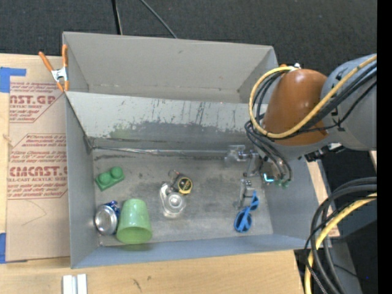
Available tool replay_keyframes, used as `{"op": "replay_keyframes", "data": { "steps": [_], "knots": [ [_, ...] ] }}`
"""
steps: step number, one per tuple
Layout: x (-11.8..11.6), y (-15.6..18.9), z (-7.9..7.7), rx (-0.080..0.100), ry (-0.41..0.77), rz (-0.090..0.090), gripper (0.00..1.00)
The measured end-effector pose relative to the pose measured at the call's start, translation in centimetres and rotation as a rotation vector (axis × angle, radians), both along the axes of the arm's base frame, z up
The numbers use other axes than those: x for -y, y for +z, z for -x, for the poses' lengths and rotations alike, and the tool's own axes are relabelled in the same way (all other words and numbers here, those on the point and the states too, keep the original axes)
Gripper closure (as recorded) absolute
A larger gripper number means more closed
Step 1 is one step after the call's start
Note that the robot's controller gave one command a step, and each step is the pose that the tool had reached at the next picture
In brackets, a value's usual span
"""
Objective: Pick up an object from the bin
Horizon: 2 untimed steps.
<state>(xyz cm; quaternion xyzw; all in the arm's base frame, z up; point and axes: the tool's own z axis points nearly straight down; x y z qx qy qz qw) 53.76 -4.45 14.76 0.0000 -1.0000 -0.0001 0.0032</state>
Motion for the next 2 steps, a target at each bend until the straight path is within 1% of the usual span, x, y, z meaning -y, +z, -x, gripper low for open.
{"op": "replay_keyframes", "data": {
  "steps": [1, 2],
  "knots": [
    [5.06, -7.91, 4.49, 0.006, 0.211, 0.0, 0.0],
    [4.94, -7.81, 4.42, 0.007, 0.213, -0.001, 1.0]
  ]
}}
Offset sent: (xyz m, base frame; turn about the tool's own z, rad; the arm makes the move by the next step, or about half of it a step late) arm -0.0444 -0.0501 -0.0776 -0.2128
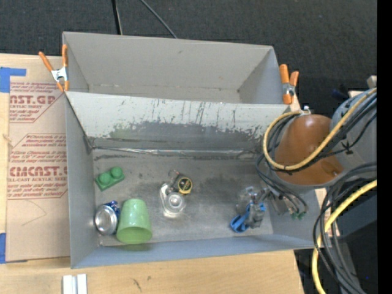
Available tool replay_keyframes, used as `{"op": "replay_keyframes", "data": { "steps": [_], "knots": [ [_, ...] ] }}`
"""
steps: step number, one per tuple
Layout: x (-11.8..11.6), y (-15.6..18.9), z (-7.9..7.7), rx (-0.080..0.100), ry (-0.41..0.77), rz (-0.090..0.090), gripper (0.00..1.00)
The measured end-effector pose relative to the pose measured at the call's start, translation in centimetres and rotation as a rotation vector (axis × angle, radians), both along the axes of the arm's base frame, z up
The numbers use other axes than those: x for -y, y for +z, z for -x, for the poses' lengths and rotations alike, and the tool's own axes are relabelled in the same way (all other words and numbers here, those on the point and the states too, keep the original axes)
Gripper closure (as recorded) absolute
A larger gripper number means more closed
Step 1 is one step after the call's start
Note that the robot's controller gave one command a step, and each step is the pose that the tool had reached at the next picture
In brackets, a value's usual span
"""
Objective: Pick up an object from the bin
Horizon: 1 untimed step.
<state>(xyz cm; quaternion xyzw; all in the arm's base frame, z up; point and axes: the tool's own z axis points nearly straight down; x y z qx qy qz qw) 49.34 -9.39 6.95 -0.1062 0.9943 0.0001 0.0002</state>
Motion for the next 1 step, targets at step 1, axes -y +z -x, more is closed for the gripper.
{"op": "replay_keyframes", "data": {
  "steps": [1],
  "knots": [
    [0.85, 13.31, 0.82, 0.008, 0.018, 0.002, 1.0]
  ]
}}
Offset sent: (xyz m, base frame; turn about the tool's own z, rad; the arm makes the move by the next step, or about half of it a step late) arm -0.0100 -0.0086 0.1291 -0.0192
